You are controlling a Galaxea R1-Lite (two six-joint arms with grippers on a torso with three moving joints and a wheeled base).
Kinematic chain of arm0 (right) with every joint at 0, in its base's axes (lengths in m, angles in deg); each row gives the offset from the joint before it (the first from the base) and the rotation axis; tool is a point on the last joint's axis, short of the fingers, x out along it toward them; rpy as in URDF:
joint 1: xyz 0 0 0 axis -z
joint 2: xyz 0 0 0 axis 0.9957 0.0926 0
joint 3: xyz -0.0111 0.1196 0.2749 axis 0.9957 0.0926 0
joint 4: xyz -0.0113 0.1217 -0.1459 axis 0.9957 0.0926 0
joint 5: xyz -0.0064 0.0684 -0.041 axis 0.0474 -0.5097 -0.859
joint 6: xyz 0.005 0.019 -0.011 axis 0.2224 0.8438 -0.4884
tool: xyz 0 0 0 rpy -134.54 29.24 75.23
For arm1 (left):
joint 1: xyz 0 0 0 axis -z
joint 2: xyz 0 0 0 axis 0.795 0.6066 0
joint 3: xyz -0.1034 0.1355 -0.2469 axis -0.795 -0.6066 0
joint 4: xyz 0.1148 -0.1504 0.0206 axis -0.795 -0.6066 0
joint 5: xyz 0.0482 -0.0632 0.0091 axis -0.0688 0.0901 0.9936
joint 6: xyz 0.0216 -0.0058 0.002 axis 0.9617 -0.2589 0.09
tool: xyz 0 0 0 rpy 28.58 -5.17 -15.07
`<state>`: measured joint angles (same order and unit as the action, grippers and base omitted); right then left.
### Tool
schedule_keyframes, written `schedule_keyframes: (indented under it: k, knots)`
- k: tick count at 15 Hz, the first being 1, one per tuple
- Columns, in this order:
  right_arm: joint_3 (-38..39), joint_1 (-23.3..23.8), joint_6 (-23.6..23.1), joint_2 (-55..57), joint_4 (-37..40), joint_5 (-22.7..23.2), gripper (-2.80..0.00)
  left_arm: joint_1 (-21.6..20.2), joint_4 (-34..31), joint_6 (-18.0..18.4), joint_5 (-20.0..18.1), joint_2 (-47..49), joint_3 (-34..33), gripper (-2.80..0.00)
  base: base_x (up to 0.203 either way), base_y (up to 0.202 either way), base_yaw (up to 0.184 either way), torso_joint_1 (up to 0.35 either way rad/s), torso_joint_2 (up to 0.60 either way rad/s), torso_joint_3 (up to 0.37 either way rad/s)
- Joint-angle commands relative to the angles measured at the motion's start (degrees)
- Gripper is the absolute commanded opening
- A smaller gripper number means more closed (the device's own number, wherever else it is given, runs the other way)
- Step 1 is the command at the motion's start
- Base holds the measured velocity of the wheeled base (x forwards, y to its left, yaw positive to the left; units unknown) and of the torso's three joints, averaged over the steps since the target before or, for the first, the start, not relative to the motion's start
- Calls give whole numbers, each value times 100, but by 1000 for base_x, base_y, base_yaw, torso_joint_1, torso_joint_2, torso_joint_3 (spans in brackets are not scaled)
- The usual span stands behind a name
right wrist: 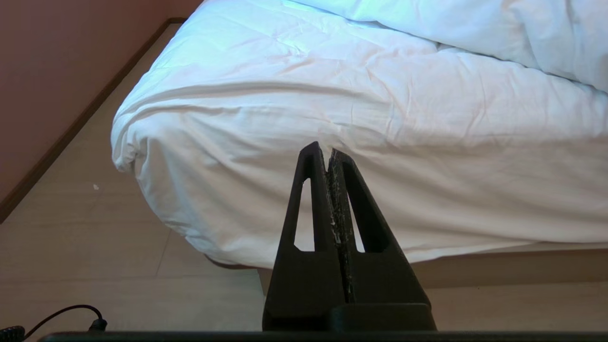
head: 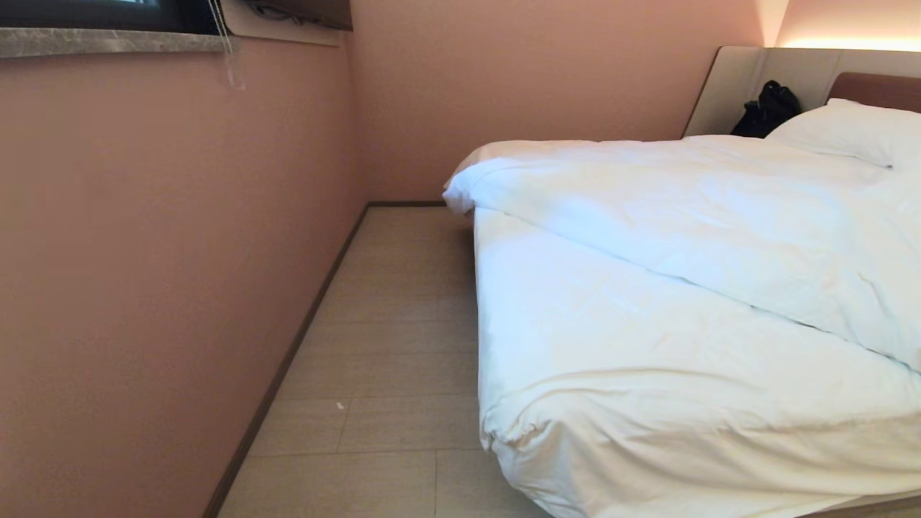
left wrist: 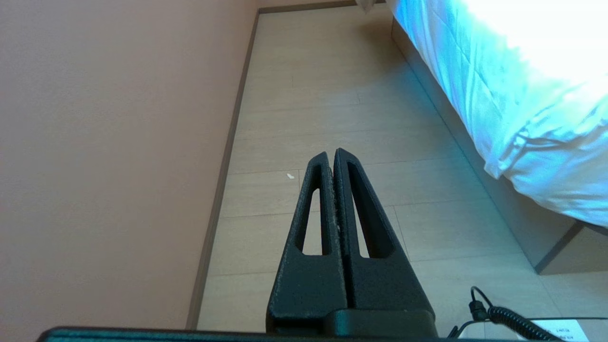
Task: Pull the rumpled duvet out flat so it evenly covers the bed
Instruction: Hold the folded corner of the quilt
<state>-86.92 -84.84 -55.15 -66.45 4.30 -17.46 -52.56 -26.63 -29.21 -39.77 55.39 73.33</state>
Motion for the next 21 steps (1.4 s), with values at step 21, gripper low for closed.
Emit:
schedule_keyframes:
  k: [21]
  knots:
    - [0, -2, 0, 5, -7, 2, -280, -1, 7, -8, -1, 0, -6, -280, 0, -83, 0, 2, 1, 2]
